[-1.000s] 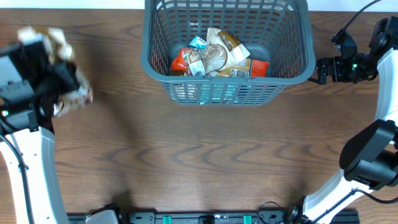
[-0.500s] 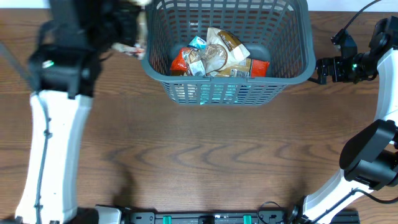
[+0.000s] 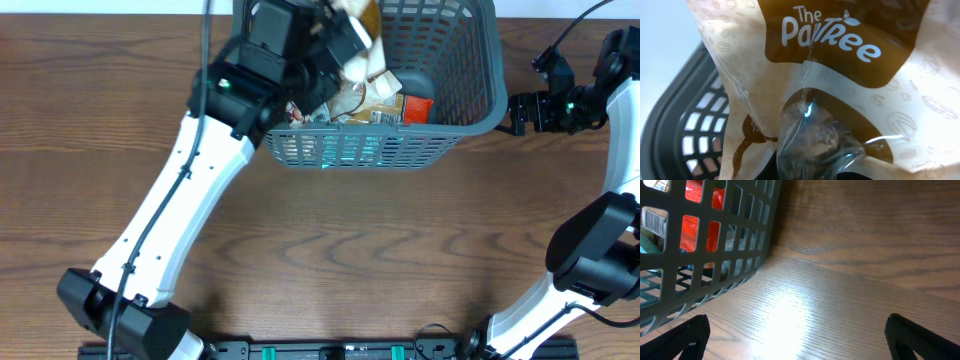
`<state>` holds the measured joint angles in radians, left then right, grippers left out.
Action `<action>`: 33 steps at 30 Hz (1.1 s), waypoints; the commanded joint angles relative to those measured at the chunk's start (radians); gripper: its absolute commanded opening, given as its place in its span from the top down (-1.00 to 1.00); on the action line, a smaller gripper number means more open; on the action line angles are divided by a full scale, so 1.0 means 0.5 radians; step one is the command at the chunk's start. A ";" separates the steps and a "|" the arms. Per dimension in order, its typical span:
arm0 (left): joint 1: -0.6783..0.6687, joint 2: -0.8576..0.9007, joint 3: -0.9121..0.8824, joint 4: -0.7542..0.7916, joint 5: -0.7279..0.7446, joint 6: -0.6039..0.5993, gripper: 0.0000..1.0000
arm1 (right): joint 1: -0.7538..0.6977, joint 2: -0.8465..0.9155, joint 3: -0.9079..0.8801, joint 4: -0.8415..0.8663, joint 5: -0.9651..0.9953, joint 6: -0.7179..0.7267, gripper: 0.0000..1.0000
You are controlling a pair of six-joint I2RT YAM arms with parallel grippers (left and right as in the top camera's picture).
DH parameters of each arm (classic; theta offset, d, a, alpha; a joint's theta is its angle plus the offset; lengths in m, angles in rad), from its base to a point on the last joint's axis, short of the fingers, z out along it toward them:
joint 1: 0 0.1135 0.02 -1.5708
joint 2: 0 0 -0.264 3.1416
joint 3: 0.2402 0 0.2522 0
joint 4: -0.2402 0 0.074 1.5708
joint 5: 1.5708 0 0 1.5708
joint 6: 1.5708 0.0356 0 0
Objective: Pack container
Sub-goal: 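Lower the pouch into the basket and open the left gripper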
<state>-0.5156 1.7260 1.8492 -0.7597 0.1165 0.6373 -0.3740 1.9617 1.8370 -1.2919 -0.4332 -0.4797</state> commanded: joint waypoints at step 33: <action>0.221 0.410 0.039 -0.362 -0.049 0.323 -0.97 | -0.010 -0.018 -0.002 -0.005 -0.016 -0.030 -0.99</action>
<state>-0.4046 1.9682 1.8717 -0.9264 0.0967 0.7975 -0.3740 1.9617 1.8370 -1.2926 -0.4332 -0.4793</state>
